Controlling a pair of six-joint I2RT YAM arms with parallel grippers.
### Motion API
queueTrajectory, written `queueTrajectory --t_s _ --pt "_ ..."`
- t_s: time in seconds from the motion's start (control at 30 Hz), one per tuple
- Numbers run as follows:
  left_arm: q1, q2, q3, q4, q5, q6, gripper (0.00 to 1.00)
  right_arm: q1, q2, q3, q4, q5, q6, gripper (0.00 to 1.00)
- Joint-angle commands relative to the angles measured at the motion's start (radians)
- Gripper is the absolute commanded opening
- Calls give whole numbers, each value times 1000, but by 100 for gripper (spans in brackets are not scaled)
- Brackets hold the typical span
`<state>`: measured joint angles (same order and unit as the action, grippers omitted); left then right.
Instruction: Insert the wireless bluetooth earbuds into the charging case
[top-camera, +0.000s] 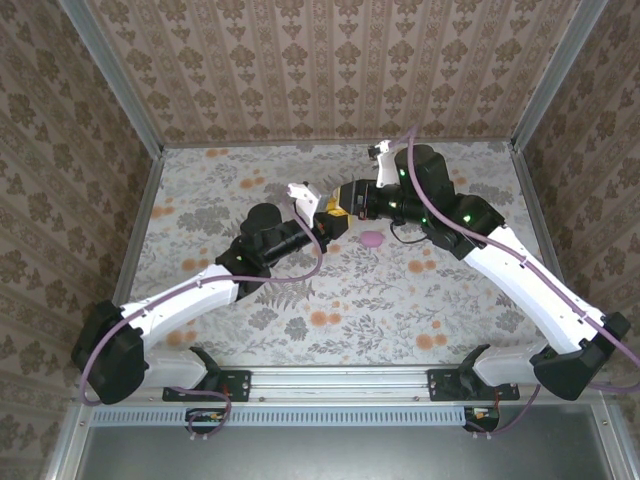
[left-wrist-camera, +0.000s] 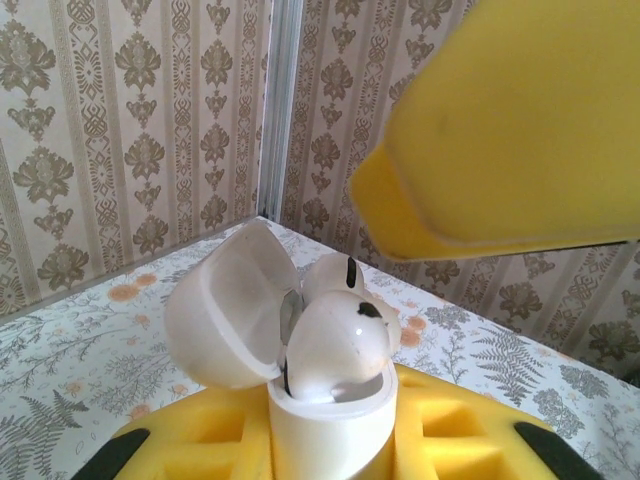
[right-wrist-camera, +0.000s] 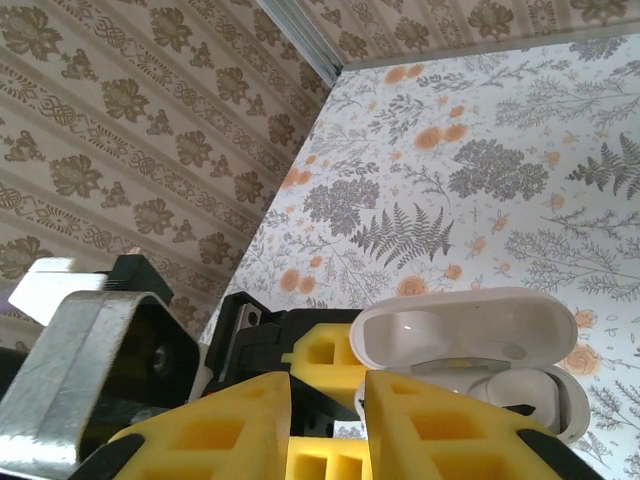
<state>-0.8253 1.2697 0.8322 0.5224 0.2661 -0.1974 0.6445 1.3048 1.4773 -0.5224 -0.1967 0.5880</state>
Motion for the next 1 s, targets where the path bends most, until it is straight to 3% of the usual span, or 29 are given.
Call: queueTrajectory --t_s 0.0,0.33,0.67,0.97 --pt "-7 -29 26 18 19 21 25 -6 11 -18 -8 -36 24 28" --pt "-7 -30 28 23 18 18 25 -15 14 -37 0 -62 29 26" --pt "-6 -27 29 22 20 16 25 -19 3 -19 -55 59 -3 26" --pt "-8 -26 29 21 16 16 25 -24 -26 -18 -18 -46 6 27"
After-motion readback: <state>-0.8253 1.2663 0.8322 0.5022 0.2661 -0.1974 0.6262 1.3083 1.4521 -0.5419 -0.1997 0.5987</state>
